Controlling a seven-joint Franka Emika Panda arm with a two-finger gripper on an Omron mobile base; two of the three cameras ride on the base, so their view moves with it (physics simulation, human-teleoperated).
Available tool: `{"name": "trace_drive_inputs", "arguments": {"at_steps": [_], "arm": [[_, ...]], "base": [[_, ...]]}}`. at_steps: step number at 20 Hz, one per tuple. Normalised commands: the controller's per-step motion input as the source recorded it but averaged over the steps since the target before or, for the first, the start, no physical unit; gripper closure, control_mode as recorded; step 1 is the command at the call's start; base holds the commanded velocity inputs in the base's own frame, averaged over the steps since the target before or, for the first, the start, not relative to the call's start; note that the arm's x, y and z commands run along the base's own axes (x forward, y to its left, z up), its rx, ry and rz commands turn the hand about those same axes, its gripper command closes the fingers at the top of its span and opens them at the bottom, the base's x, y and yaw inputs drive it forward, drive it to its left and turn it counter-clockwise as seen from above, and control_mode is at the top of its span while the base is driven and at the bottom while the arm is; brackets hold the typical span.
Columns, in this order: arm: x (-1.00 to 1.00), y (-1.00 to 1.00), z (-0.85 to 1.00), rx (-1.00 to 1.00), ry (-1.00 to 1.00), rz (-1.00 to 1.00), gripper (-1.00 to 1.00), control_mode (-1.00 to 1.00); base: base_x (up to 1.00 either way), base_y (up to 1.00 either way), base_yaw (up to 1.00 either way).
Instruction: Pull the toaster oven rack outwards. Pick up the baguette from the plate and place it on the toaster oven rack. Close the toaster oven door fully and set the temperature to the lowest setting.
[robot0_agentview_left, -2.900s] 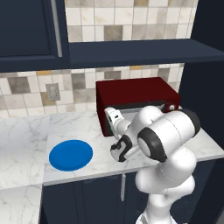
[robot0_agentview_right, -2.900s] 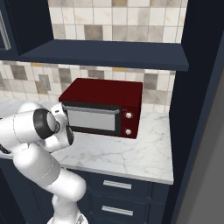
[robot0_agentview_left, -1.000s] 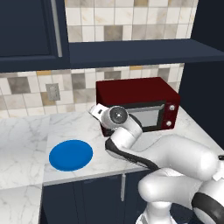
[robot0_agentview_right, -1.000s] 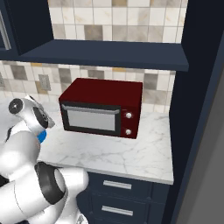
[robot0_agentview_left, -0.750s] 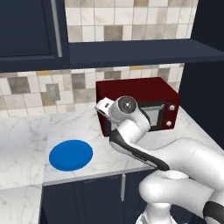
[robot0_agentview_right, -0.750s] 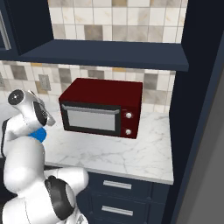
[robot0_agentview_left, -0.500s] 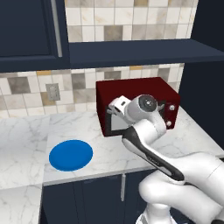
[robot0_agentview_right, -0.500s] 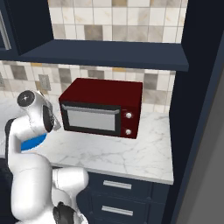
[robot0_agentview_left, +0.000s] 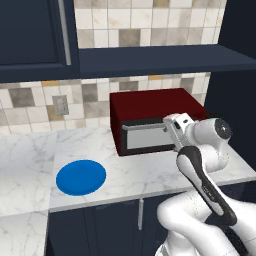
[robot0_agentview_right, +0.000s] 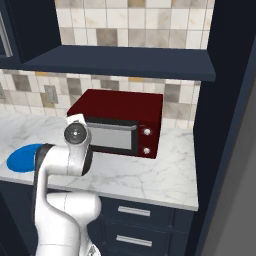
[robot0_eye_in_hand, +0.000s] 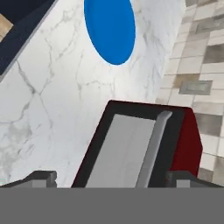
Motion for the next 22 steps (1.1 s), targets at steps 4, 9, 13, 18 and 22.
{"name": "trace_drive_inputs", "arguments": {"at_steps": [4, 9, 13, 18, 22], "arm": [[-0.19, -0.84, -0.19, 0.33, -0.06, -0.15, -1.00, -1.00], [-0.12, -0.78, -0.10, 0.31, -0.04, -0.16, -1.00, -1.00], [-0.09, -0.84, -0.03, 0.30, -0.05, -0.14, -1.00, -1.00], [-0.02, -0.75, 0.00, 0.29, -0.07, -0.14, -1.00, -1.00], [0.00, -0.62, 0.00, 0.29, -0.06, -0.11, -1.00, -1.00]], "base": [[0.00, 0.00, 0.00], [0.00, 0.00, 0.00], [0.00, 0.00, 0.00], [0.00, 0.00, 0.00], [0.00, 0.00, 0.00]]}}
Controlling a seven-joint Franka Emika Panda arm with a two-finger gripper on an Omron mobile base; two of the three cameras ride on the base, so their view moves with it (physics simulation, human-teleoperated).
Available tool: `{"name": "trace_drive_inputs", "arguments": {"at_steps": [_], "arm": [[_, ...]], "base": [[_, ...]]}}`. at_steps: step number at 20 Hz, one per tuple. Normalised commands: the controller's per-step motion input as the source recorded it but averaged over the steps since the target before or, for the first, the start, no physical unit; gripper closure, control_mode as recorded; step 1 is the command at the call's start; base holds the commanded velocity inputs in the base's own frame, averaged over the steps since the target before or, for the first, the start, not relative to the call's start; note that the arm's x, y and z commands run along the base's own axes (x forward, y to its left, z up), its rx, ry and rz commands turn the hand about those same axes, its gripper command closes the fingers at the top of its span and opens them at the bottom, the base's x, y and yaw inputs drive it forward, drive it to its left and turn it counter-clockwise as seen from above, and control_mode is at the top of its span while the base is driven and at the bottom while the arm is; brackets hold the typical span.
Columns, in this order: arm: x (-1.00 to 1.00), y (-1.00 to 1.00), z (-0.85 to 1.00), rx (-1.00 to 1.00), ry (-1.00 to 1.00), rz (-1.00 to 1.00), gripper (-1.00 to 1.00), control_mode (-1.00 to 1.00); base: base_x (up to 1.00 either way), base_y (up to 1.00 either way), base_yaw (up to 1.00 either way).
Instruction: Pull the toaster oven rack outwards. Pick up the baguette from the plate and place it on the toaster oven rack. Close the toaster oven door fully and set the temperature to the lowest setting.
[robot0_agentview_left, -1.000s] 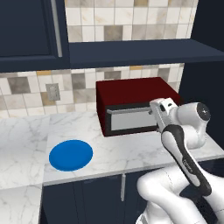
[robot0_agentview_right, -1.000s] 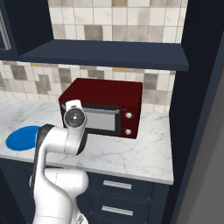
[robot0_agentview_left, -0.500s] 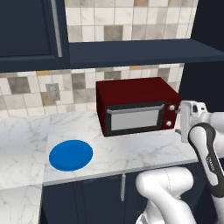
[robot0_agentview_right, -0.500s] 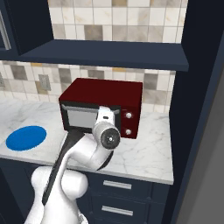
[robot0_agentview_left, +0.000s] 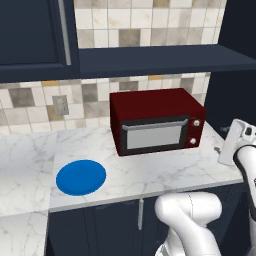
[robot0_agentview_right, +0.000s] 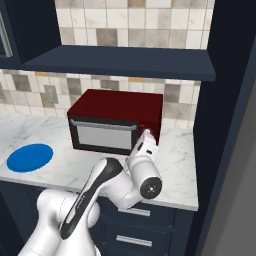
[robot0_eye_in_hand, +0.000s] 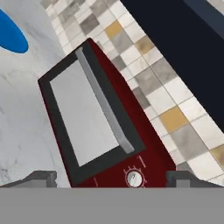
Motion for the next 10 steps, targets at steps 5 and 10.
{"name": "trace_drive_inputs", "arguments": {"at_steps": [5, 10], "arm": [[0.00, -0.38, 0.00, 0.26, -0.01, -0.07, -1.00, -1.00], [0.00, -0.02, 0.00, 0.18, -0.01, 0.00, -1.00, -1.00]], "base": [[0.00, 0.00, 0.00], [0.00, 0.00, 0.00]]}}
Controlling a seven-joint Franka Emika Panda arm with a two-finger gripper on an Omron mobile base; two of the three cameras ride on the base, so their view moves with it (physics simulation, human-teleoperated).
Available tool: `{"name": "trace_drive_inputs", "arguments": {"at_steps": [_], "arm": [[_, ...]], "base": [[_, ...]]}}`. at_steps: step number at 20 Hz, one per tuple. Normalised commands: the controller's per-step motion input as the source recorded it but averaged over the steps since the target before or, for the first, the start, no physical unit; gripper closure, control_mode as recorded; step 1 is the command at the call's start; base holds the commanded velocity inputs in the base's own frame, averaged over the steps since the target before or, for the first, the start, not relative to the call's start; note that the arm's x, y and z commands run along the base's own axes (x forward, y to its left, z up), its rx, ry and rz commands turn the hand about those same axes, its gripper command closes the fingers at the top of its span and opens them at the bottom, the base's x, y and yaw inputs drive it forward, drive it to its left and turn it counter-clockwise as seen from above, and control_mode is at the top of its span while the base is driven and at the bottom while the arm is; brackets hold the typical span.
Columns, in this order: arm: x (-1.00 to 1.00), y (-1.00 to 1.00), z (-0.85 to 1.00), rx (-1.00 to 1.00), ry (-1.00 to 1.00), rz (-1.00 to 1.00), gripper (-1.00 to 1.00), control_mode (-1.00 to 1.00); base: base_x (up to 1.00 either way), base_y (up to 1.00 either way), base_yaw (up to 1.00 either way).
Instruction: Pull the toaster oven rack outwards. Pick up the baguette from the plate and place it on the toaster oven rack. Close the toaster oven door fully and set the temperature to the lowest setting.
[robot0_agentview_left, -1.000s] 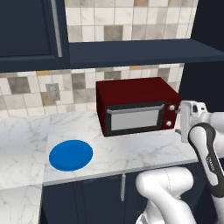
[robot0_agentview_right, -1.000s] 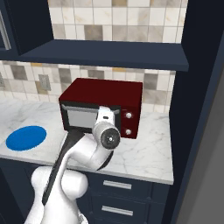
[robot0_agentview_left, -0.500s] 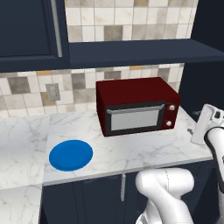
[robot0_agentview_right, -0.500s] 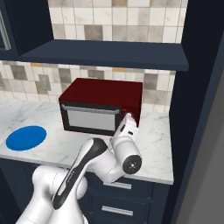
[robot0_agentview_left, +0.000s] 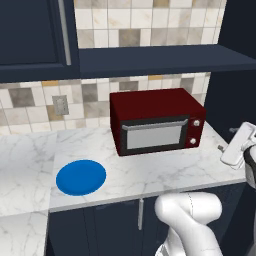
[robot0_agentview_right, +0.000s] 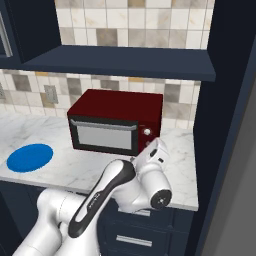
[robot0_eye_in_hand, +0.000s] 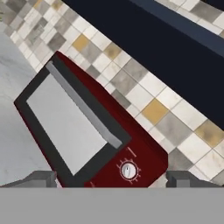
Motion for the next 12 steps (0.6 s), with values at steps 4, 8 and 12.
{"name": "trace_drive_inputs", "arguments": {"at_steps": [4, 8, 12], "arm": [[0.00, 0.00, 0.00, 0.13, -0.08, 0.00, -1.00, -1.00], [0.04, 0.00, 0.00, 0.08, -0.06, 0.00, -1.00, -1.00], [0.03, 0.06, 0.00, 0.01, 0.00, 0.00, -1.00, -1.00]], "base": [[0.00, 0.00, 0.00], [0.00, 0.00, 0.00], [0.00, 0.00, 0.00]]}}
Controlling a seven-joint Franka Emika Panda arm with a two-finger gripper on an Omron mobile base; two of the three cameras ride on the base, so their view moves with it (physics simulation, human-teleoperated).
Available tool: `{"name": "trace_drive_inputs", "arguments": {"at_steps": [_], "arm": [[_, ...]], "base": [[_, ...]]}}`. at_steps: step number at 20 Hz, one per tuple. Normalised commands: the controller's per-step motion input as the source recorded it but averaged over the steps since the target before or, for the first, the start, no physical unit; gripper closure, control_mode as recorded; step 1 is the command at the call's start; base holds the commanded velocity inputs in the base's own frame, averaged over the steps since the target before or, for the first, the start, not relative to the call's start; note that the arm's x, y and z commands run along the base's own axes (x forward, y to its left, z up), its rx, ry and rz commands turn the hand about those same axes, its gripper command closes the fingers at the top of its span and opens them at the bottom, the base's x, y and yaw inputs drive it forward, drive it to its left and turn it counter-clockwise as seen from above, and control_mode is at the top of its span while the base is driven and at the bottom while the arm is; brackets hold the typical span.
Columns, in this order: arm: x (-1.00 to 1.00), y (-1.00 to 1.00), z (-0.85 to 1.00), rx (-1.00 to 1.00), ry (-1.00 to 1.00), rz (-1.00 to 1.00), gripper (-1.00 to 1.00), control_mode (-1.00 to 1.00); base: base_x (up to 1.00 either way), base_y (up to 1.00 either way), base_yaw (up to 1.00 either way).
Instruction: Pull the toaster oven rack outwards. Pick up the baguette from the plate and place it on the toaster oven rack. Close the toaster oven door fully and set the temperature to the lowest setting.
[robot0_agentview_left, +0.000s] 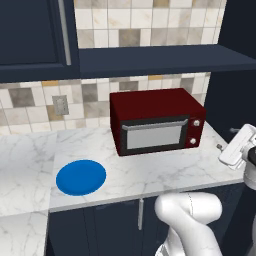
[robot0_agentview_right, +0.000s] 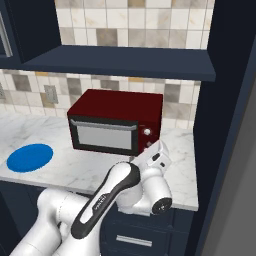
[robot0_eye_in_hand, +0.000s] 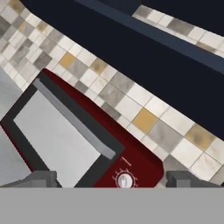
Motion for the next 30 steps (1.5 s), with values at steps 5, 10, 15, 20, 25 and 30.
{"name": "trace_drive_inputs", "arguments": {"at_steps": [5, 10, 15, 20, 25, 30], "arm": [[0.00, 0.17, 0.00, 0.00, 0.00, 0.00, -1.00, -1.00], [0.02, 0.02, 0.01, 0.00, 0.00, 0.00, -1.00, -1.00], [0.16, 0.11, 0.01, 0.00, 0.00, 0.00, -1.00, -1.00], [0.26, 0.10, 0.05, 0.00, 0.00, 0.00, -1.00, -1.00], [0.21, 0.01, 0.08, 0.00, 0.00, 0.00, -1.00, -1.00], [0.15, 0.00, 0.05, 0.00, 0.00, 0.00, -1.00, -1.00]], "base": [[0.00, 0.00, 0.00], [0.00, 0.00, 0.00], [0.00, 0.00, 0.00], [0.00, 0.00, 0.00], [0.00, 0.00, 0.00], [0.00, 0.00, 0.00]]}}
